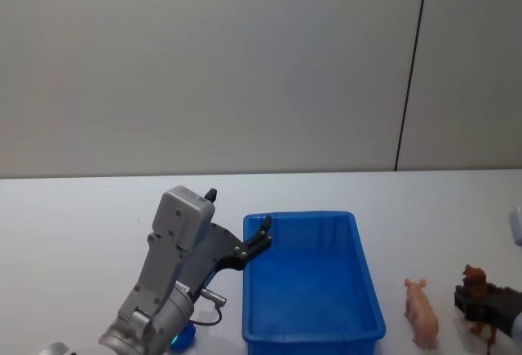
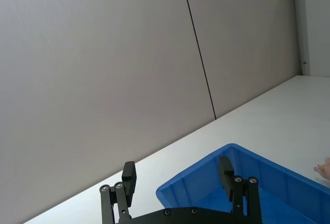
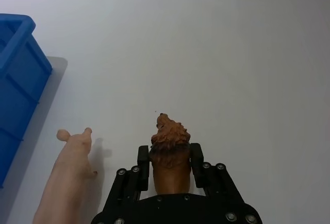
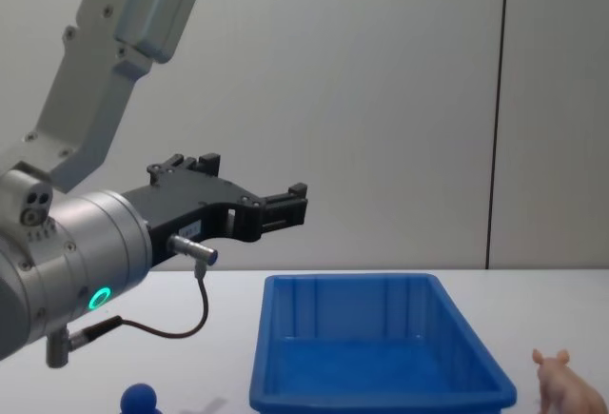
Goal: Pick up the two dolls from the table and place them into the box.
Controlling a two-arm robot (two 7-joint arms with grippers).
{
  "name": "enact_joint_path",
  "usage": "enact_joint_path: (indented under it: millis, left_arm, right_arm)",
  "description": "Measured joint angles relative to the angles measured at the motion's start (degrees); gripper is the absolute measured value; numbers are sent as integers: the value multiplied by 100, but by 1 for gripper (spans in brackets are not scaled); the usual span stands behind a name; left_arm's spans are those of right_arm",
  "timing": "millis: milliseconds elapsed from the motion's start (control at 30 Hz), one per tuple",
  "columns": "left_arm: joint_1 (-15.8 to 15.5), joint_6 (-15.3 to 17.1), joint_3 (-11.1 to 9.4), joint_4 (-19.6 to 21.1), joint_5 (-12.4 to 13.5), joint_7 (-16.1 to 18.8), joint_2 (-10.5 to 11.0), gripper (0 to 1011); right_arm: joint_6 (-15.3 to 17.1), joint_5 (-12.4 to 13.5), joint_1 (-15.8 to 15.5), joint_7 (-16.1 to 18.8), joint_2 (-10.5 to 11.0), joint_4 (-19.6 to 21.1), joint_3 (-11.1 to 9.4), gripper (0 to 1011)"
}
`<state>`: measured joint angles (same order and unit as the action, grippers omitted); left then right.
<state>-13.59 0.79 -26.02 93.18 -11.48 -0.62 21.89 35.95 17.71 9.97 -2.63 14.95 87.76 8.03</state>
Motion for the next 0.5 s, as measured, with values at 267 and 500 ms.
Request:
enact_joint_path:
  millis: [267, 500]
  left_arm:
    - [0, 0, 0, 0, 0, 0, 0, 1001]
    - [0, 0, 0, 0, 0, 0, 0, 1001]
  right_arm:
    - [-169, -80, -39, 143, 13, 17, 1, 427]
    - [-377, -205, -51, 258, 29, 159, 10, 427]
